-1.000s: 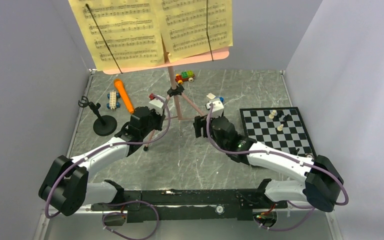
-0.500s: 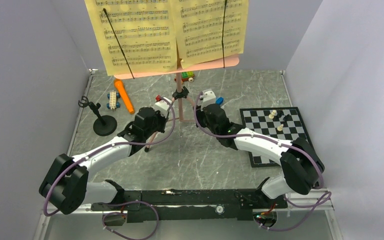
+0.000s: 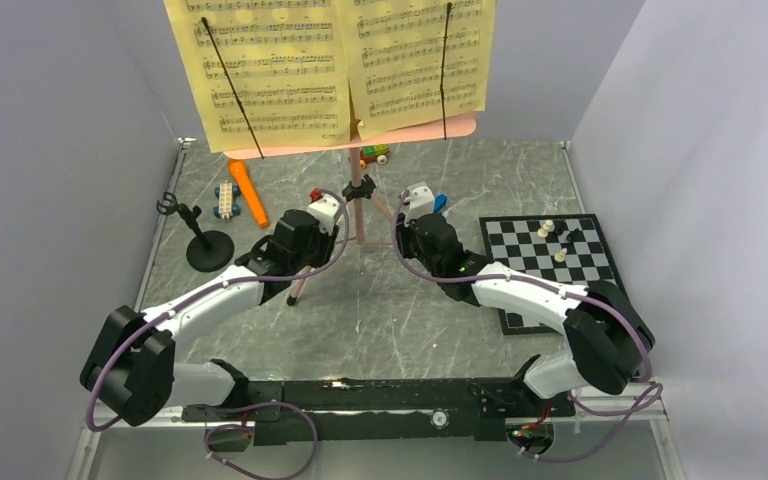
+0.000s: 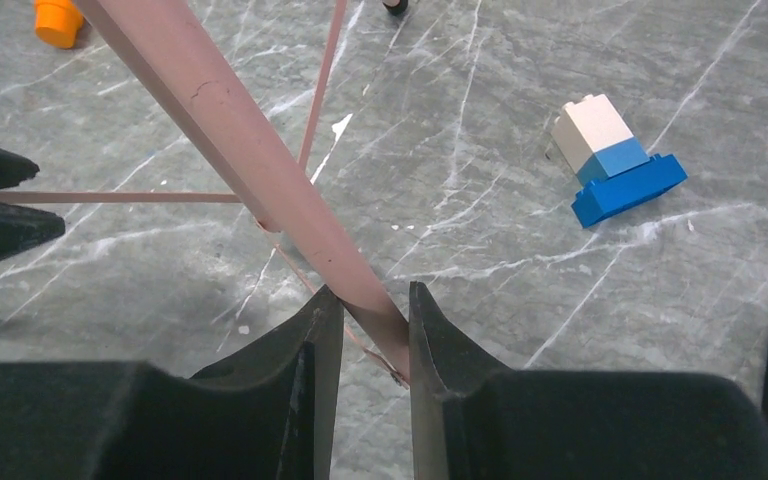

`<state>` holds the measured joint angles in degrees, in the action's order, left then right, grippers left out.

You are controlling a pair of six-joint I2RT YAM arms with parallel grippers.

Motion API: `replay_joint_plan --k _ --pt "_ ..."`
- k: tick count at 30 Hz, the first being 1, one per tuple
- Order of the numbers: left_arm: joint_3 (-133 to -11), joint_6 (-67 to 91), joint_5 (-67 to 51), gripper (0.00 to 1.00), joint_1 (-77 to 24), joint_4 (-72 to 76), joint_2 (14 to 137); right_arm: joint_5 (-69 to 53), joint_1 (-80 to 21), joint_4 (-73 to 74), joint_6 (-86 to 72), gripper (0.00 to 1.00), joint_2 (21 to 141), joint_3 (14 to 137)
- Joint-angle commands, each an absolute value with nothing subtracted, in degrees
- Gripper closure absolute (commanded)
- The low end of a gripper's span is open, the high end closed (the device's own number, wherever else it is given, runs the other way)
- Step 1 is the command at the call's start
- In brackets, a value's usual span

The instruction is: Pack up the instrument practice props

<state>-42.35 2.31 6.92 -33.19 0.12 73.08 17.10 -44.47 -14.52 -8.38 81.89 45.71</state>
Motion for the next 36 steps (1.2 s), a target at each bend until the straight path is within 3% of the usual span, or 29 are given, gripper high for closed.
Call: replay_joint_plan --k 1,7,16,28,32,34,36 --pt "-41.72 6.62 6.88 0.58 -33.22 -3.51 70.93 12.21 -47.12 -12.56 -16.32 1.00 80.94 42.22" --pt "-40.57 7.81 5.74 0.52 -33.22 -2.99 68.10 12.48 -48.31 -12.23 -18.53 1.00 80.09 41.41" --pt "-38.68 8.21 7.47 0.60 -33.21 -1.97 66.38 17.98 -54.86 -9.00 -23.35 1.00 79.76 42.54" --pt "-37.17 8.75 8.79 0.63 -33.12 1.06 68.18 23.23 -58.70 -5.73 -29.52 1.00 78.66 41.22" --pt "-37.13 9.93 8.83 0.59 -33.13 0.16 67.31 24.27 -58.62 -4.46 -28.43 1.00 77.43 41.26" --pt "-37.82 10.64 9.56 0.54 -33.11 -2.49 66.66 24.79 -58.49 -3.05 -27.71 0.85 76.58 42.09" --pt "-38.56 11.10 10.09 0.50 -33.13 -4.02 65.87 25.47 -58.29 -1.60 -27.07 0.62 75.67 42.91"
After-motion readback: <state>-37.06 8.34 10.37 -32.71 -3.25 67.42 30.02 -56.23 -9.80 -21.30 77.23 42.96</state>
